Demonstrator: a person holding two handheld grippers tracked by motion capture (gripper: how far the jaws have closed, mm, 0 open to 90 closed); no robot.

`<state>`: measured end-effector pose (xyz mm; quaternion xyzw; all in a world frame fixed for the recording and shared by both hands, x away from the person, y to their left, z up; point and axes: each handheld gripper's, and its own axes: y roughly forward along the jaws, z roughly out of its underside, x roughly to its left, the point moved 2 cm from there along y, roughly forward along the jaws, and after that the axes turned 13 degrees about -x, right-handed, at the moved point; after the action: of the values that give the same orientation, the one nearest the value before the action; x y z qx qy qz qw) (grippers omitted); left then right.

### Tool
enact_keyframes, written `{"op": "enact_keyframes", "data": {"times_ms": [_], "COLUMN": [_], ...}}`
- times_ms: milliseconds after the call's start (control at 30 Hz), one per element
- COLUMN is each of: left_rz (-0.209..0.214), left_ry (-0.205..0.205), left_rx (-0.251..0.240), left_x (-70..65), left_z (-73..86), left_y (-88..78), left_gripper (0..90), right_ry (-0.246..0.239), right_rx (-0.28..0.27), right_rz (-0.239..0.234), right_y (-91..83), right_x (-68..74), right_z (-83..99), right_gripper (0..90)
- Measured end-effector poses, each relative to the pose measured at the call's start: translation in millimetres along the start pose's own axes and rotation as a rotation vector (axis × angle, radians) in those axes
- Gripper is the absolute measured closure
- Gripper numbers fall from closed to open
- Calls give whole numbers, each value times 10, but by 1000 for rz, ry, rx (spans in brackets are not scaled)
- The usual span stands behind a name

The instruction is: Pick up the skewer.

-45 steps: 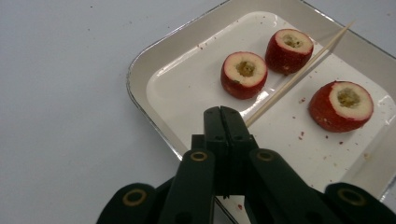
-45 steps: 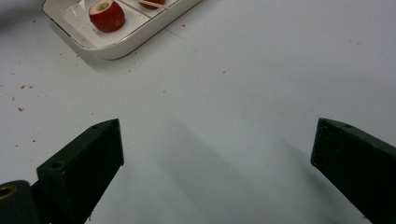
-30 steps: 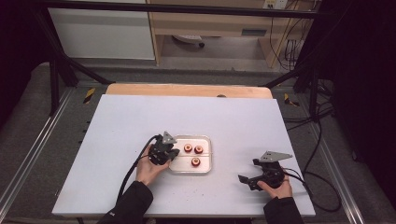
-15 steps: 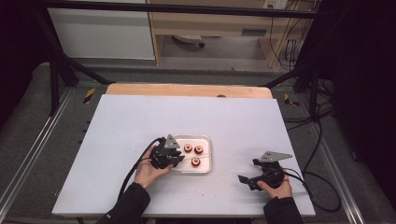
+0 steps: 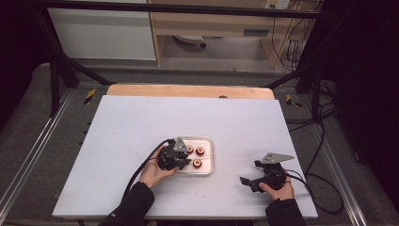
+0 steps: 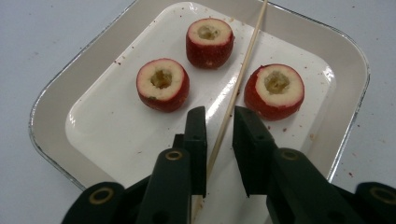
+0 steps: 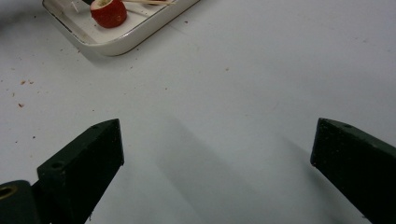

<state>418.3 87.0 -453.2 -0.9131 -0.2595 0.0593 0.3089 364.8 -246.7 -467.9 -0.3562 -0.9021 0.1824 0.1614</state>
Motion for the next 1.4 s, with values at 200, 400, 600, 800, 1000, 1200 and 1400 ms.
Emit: {"op": "enact_keyframes", "data": {"times_ms": [200,400,600,800,1000,1200,1400], "left_rz": [30,48,47,30,24,29,34], "left_ry": [12,25,10,4,4,8,21], "left_rx": [-1,-4,-24,-30,-31,-25,-15], "left_x": [-5,-25,-34,-46,-78,-135,-198], "left_z": [7,8,-20,-41,-62,-83,-129], "left_y": [14,12,-42,-142,-251,-325,-385], "left_gripper": [859,883,886,887,887,887,887], "right_ry": [1,-4,7,-18,-43,-142,-243], "right_rx": [2,3,-9,15,9,18,20], "right_rz": [-2,-2,-8,9,19,30,26], "right_y": [3,8,4,29,52,77,101], "right_x": [1,-1,4,24,65,177,277], "right_z": [2,4,-3,-8,-43,-142,-238], "right_gripper": [31,31,27,12,7,31,63]}}
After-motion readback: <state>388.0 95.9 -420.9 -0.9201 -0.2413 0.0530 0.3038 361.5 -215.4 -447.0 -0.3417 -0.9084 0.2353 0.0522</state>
